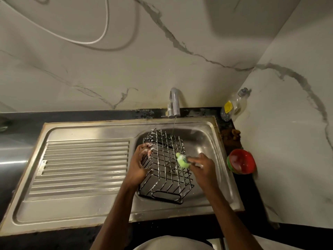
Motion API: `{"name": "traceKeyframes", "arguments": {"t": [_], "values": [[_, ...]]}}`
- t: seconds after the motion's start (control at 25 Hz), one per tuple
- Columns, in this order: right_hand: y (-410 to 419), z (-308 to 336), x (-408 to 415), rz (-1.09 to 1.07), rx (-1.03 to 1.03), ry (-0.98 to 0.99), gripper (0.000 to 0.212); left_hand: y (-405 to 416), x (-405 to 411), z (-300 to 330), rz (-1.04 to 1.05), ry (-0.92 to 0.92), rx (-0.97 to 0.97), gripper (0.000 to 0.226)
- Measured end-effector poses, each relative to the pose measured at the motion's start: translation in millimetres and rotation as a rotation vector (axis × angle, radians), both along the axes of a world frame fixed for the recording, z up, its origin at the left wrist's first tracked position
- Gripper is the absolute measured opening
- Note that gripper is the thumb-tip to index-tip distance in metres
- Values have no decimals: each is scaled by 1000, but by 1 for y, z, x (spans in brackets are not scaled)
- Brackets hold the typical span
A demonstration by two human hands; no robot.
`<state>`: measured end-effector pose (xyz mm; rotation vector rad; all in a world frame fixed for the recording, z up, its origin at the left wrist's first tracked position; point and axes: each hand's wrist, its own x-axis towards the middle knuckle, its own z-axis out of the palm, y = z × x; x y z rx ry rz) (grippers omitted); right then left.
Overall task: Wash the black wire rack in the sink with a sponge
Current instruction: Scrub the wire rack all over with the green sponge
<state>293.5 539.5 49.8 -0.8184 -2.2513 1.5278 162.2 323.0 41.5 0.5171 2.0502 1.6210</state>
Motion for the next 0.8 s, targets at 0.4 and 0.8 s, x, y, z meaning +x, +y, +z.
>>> {"name": "traceKeyframes", "arguments": {"t": [0.4, 0.8], "values": [[29, 5, -51, -215, 16, 21, 34, 16, 8, -10, 111, -344, 91, 35], [-22, 41, -3, -64, -154, 379, 29, 10, 14, -23, 267, -689, 277, 28]]}}
